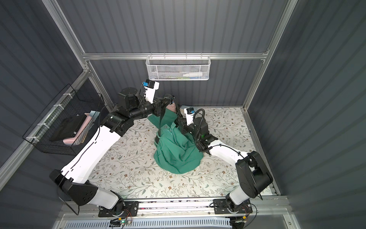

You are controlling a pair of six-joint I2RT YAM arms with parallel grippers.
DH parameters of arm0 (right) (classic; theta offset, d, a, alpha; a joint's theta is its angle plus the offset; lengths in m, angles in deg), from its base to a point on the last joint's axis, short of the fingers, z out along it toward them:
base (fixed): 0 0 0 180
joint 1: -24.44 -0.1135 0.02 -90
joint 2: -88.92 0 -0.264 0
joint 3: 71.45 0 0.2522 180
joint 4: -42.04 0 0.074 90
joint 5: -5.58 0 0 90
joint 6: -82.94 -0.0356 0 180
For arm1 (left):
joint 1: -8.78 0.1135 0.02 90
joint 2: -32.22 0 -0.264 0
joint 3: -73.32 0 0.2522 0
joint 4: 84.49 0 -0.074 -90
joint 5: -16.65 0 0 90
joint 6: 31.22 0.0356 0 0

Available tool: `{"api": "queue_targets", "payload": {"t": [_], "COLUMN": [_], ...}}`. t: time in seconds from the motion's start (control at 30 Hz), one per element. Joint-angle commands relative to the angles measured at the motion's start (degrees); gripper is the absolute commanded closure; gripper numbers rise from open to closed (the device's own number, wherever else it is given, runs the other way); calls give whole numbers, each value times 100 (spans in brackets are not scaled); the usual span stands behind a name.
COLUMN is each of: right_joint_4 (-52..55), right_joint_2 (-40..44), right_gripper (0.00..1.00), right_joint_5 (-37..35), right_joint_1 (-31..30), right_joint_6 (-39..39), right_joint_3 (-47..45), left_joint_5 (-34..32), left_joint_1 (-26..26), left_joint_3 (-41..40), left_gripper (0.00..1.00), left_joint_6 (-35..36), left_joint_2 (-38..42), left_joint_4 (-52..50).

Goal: Remove the belt from the trousers

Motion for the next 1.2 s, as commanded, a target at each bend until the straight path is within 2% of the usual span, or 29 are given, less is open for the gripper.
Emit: {"api": "queue_targets", "payload": {"t": [0.0, 0.13, 0.27, 0.37, 0.43, 0.47, 0.5, 0.6, 0.7, 0.8, 0.9, 1.07, 1.17], "right_joint_4": [597, 1676, 2823, 3548, 3802, 3853, 3831, 3745, 3772, 3753, 3756, 3663, 3610], "right_joint_2": [231, 362, 296, 299, 363, 409, 462, 536, 460, 350, 234, 178, 196], "right_gripper": [100, 100, 100, 100, 100, 100, 100, 100, 100, 100, 100, 100, 100], "right_joint_5": [-740, -939, -715, -731, -858, -974, -1084, -1236, -1102, -910, -777, -810, -874], "right_joint_1": [171, 194, 181, 31, -91, -125, -148, -148, -144, -142, -146, -141, -137], "right_joint_6": [661, 1602, 2160, 2452, 2603, 2642, 2647, 2620, 2438, 2268, 2170, 2087, 2088], "right_joint_3": [737, 1981, 3223, 3648, 3695, 3657, 3540, 3082, 2763, 2504, 2350, 2078, 1894], "left_joint_5": [-332, -707, -786, -723, -709, -703, -688, -477, -157, -18, 14, 427, 457], "left_joint_1": [68, 143, 327, 522, 621, 667, 695, 712, 699, 699, 699, 690, 690], "left_joint_3": [-386, -1235, -2069, -2429, -2591, -2666, -2727, -2750, -2576, -2357, -2174, -1752, -1450], "left_gripper": [100, 100, 100, 100, 96, 91, 80, 41, 24, 18, 16, 16, 13], "left_joint_6": [416, 598, 544, 461, 474, 497, 539, 881, 1320, 1951, 2363, 2862, 3072], "left_joint_2": [658, 817, 810, 761, 714, 683, 652, 633, 658, 761, 856, 979, 1087], "left_joint_4": [-59, -286, -226, -126, -112, -118, -135, -208, -365, -511, -512, -739, -857]}}
